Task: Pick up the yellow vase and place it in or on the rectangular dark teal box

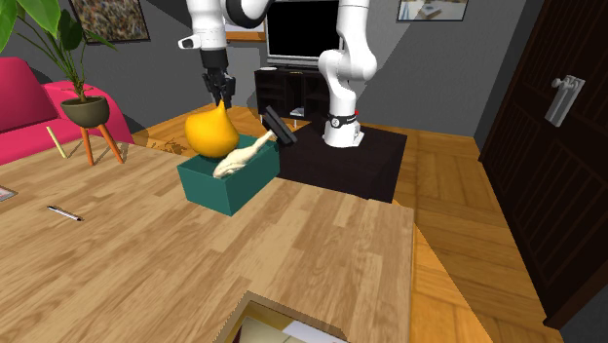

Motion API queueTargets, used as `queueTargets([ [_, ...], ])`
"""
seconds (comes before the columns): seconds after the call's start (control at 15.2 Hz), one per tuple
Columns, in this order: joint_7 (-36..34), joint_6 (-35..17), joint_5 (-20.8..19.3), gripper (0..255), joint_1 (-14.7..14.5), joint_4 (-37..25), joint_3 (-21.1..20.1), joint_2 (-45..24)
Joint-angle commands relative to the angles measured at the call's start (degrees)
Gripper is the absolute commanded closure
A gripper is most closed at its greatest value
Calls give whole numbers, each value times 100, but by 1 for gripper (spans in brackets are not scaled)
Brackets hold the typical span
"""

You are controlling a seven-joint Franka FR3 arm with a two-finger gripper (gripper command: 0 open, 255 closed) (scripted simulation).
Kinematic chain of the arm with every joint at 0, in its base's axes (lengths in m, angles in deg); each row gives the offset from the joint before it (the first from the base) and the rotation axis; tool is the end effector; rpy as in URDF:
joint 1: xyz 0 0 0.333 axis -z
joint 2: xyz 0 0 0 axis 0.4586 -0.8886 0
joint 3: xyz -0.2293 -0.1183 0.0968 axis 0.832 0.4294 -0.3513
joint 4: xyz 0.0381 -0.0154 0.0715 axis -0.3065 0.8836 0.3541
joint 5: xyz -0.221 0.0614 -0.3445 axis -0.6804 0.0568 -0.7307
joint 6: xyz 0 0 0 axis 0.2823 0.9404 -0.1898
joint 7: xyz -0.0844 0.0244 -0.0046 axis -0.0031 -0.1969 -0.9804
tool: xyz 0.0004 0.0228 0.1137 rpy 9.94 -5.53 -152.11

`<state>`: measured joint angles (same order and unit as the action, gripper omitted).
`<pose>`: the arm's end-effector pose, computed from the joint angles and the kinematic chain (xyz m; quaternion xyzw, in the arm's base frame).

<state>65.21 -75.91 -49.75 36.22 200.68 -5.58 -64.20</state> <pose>0.4776 -0.2308 0.3503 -0.9994 0.0333 0.0124 0.0002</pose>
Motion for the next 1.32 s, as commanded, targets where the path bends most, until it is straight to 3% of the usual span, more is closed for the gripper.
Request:
queueTargets([
  [0.0,6,-17,8,255,-5,25,-3,-3],
  [0.26,6,-17,8,255,-7,25,-1,-3],
  [0.33,8,-17,8,0,-7,24,-1,-4],
  [0.66,6,-17,8,0,-7,25,-1,-3],
  [0.92,-41,717,-47,0,-17,-474,-34,241],
  [1.25,-41,717,-47,0,-17,-473,-34,241],
])
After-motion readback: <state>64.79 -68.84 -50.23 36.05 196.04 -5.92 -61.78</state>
